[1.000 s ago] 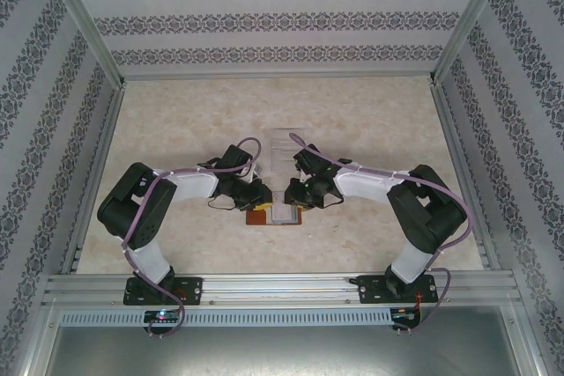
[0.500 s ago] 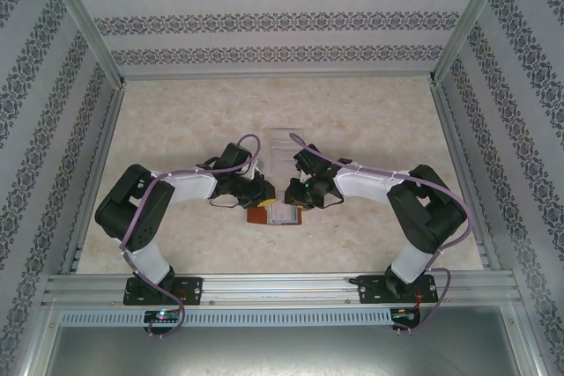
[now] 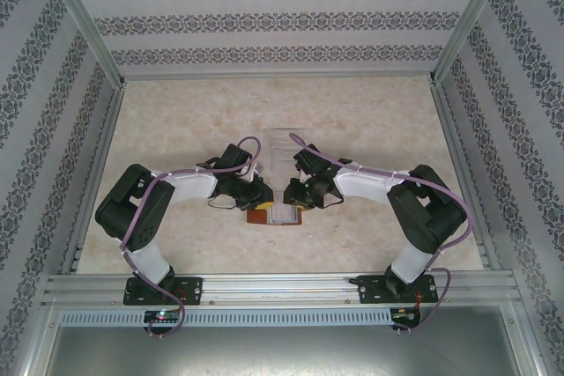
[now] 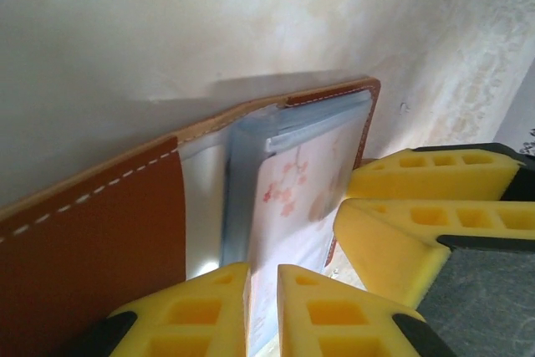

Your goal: Take the credit cards out of the card holder

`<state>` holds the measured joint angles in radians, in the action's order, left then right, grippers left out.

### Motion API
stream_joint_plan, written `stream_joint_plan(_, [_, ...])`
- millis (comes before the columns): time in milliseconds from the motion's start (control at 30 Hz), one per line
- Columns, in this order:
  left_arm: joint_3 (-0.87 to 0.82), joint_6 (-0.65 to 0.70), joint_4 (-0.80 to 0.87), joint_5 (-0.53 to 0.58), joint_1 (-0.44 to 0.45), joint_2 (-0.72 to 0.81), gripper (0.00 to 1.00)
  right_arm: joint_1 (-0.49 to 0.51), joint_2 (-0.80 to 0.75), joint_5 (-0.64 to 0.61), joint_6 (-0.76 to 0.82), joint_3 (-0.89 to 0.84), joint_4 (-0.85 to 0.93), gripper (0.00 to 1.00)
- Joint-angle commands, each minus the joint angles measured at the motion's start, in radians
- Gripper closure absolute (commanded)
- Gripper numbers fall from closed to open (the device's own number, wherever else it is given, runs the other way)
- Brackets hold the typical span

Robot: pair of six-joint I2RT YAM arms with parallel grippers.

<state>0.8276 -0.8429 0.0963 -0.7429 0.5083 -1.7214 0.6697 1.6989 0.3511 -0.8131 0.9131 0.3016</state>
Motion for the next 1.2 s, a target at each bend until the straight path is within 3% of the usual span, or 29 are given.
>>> stream_joint_plan(0, [0.027,0.047,0.075,0.025,-0.010,-0.015,0.84,-0.008,0.009,-0.015,0.000,-0.016,0.037,0.67])
stream_joint_plan(400, [0.020,0.022,0.033,0.025,-0.010,0.030,0.85,-0.007,0.006,-0.016,-0.001,-0.020,0.039,0.66])
stream_joint_plan(700, [-0.001,-0.042,-0.096,-0.060,-0.007,0.005,0.84,-0.008,0.001,-0.015,-0.001,-0.022,0.036,0.66])
stream_joint_plan(1167, [0.041,0.037,0.058,-0.006,-0.001,-0.037,0.84,-0.006,0.009,-0.014,0.002,-0.016,0.043,0.65])
